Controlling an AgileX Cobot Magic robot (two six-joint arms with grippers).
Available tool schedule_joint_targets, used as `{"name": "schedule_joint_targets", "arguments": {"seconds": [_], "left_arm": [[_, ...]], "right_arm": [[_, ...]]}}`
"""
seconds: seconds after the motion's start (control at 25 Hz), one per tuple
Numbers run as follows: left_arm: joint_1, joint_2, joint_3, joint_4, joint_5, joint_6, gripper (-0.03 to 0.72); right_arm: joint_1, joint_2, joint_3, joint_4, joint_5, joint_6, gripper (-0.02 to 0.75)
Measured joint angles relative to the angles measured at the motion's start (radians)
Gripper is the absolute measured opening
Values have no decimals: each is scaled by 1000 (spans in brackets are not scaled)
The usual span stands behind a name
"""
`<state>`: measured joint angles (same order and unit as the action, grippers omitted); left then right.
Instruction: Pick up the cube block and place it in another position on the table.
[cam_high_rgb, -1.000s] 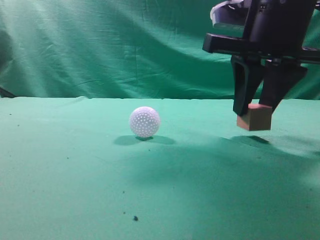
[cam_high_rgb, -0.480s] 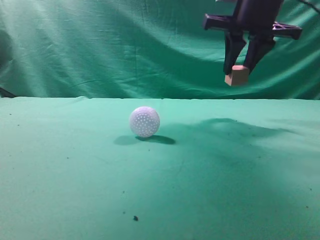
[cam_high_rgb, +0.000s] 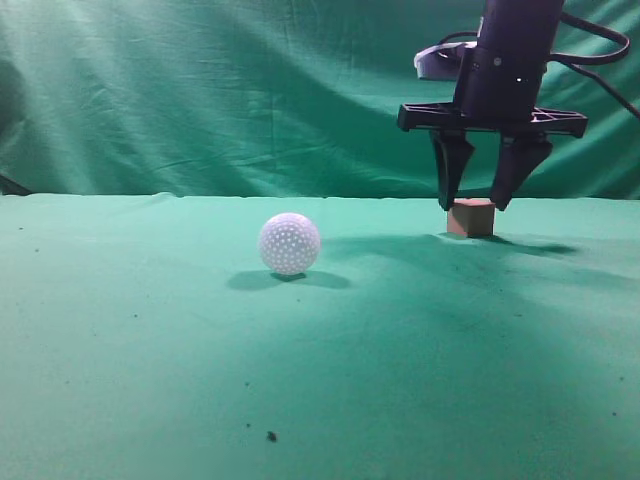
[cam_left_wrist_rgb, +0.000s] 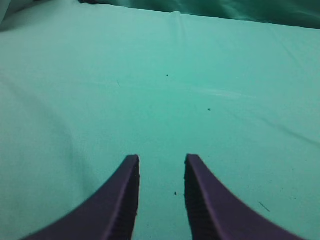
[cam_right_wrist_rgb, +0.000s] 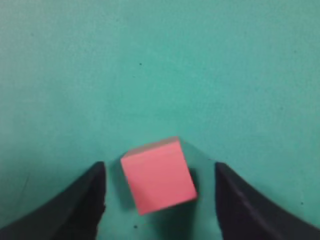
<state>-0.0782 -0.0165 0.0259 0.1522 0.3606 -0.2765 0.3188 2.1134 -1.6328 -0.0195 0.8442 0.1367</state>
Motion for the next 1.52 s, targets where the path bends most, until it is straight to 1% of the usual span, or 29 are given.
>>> {"name": "schedule_joint_targets", "arguments": {"seconds": [0.04,0.12,0.2,0.24,0.28,0.32,0.36,0.4,0.44,0.52,0.64,0.8,0.92,1.12,1.24,1.4,1.52], "left_arm": [[0,0,0,0,0,0,262],[0,0,0,0,0,0,262],[0,0,0,0,0,0,262],[0,0,0,0,0,0,262],[0,0,0,0,0,0,262],[0,0,0,0,0,0,262],[0,0,0,0,0,0,262],[0,0,0,0,0,0,262],[0,0,0,0,0,0,262],[0,0,0,0,0,0,262],[0,0,0,0,0,0,262],[0,0,0,0,0,0,262],[0,0,0,0,0,0,262],[0,0,0,0,0,0,262],[0,0,0,0,0,0,262],[0,0,0,0,0,0,262],[0,0,0,0,0,0,262]], "right_arm": [[0,0,-18,0,36,0,505],[0,0,-65,0,108,0,501],[0,-16,-106,0,178,0,370],[0,-39,-114,0,200,0,288],[0,-70,-116,0,223,0,179],[0,-102,-118,2,236,0,105],[0,-147,-118,2,247,0,62],[0,-195,-113,2,254,0,39],[0,-246,-105,2,257,0,0],[0,-340,-79,2,267,0,0],[0,-491,1,2,269,0,0],[0,-710,187,2,266,5,0],[0,-881,357,3,237,21,0],[0,-1145,560,37,207,27,0],[0,-1266,631,47,214,27,0],[0,-1390,649,49,291,27,0],[0,-1448,664,19,327,27,0]]}}
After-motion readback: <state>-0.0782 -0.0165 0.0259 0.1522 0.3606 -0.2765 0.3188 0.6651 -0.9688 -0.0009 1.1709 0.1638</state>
